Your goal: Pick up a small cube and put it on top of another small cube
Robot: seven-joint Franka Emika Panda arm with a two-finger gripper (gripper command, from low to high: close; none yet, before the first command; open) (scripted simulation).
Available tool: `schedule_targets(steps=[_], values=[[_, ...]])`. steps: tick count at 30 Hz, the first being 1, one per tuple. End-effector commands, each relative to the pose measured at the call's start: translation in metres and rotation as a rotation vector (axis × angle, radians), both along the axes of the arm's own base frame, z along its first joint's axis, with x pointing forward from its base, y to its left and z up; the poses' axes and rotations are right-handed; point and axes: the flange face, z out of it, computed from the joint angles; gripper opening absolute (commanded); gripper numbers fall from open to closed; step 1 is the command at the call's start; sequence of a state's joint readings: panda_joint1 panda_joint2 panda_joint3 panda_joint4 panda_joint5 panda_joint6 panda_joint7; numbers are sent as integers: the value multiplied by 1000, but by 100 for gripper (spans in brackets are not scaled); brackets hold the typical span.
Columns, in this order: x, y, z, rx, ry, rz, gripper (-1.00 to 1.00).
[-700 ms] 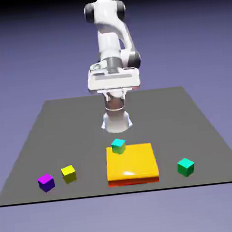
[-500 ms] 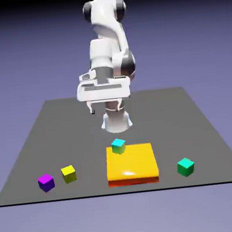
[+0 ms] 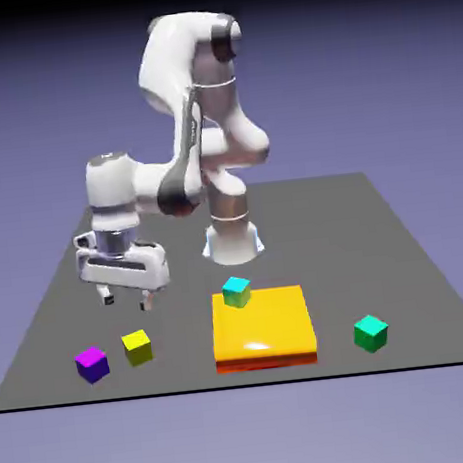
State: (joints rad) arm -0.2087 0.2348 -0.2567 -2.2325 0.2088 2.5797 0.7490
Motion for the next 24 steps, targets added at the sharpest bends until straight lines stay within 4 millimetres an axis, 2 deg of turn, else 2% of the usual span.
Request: schedule_targets(steps=[1, 8, 9, 13, 14, 15, 19, 22, 24], values=[[-1, -13, -11, 10, 26, -26, 0], [-20, -95, -87, 78, 202, -195, 0], [-20, -95, -87, 78, 202, -195, 0], [-23, -92, -156, 78, 202, -195, 0], [-23, -92, -156, 78, 202, -195, -100], [-23, -92, -156, 78, 202, -195, -100], [-19, -93, -87, 78, 203, -192, -100], [34, 13, -85, 80, 218, 7, -100], [58, 89, -81, 75, 227, 141, -100]])
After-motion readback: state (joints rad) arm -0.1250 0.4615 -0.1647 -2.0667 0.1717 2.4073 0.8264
